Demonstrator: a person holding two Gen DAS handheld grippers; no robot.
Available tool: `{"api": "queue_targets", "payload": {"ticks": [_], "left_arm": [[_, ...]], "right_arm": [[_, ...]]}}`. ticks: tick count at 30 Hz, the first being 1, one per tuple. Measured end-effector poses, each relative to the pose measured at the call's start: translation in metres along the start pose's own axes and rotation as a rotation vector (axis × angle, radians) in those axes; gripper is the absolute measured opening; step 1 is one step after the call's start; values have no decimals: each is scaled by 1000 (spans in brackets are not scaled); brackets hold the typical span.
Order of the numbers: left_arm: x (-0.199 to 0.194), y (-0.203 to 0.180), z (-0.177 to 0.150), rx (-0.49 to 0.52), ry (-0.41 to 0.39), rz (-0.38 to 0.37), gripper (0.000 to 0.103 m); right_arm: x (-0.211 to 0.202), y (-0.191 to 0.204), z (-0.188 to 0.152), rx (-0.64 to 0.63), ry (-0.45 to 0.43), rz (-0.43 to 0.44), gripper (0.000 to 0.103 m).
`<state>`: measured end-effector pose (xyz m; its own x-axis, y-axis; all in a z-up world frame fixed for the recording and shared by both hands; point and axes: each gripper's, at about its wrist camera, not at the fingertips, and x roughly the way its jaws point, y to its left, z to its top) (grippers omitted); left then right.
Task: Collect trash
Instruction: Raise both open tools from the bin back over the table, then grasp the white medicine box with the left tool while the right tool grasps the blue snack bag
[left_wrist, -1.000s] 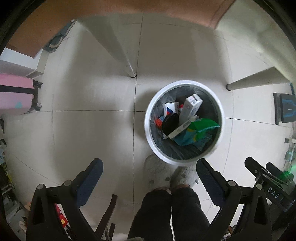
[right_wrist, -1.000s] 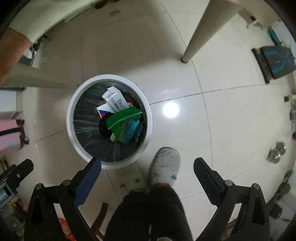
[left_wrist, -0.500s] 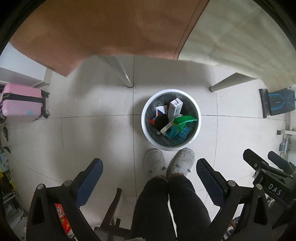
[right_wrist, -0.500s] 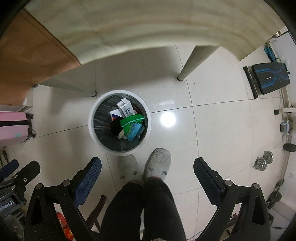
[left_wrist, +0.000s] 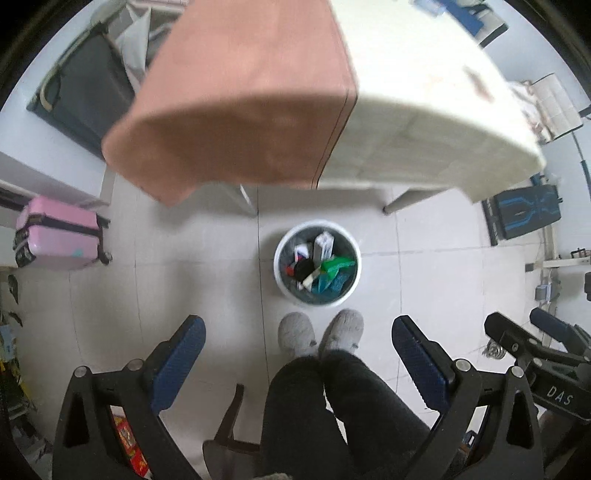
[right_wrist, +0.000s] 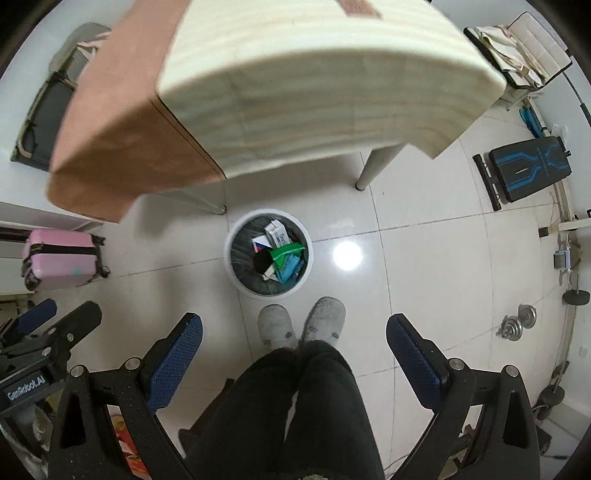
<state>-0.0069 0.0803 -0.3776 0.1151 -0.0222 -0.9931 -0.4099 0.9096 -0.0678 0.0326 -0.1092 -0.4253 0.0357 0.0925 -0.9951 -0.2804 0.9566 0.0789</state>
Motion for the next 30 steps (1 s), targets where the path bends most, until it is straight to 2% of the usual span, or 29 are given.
{"api": "queue_targets", "payload": {"ticks": [3,7,11,16,19,21,22,26,27,30], "left_arm": [[-27,-4,17,2,-59,8,103],[-67,-10,56,-2,-163,25,103],[-90,-14,99,-15,-243,54,103],[-98,-30,186,-29,-299,82,103],[-93,-43,251,-51,-307,101,103],[-89,-53,296,-63,-306,116,103],[-83,-60,330,-78,-293,120,103],[-60,-84,423,-124,-237,118,103],[-49,-91,454,-131,-216,119,103],[-29,-107,514,-135,-173,126,103]], "right_arm": [[-34,1,9,19,-23,37,101],[-72,-2,37,48,-66,81,101],[-107,-9,86,66,-138,102,101],[-131,-37,177,125,-185,118,101],[-134,-59,253,161,-208,126,101],[-127,-75,316,181,-211,135,101],[-121,-83,353,191,-212,136,101],[-85,-109,470,244,-177,132,101],[-71,-116,510,265,-152,132,101],[-34,-124,592,288,-104,132,101]]}}
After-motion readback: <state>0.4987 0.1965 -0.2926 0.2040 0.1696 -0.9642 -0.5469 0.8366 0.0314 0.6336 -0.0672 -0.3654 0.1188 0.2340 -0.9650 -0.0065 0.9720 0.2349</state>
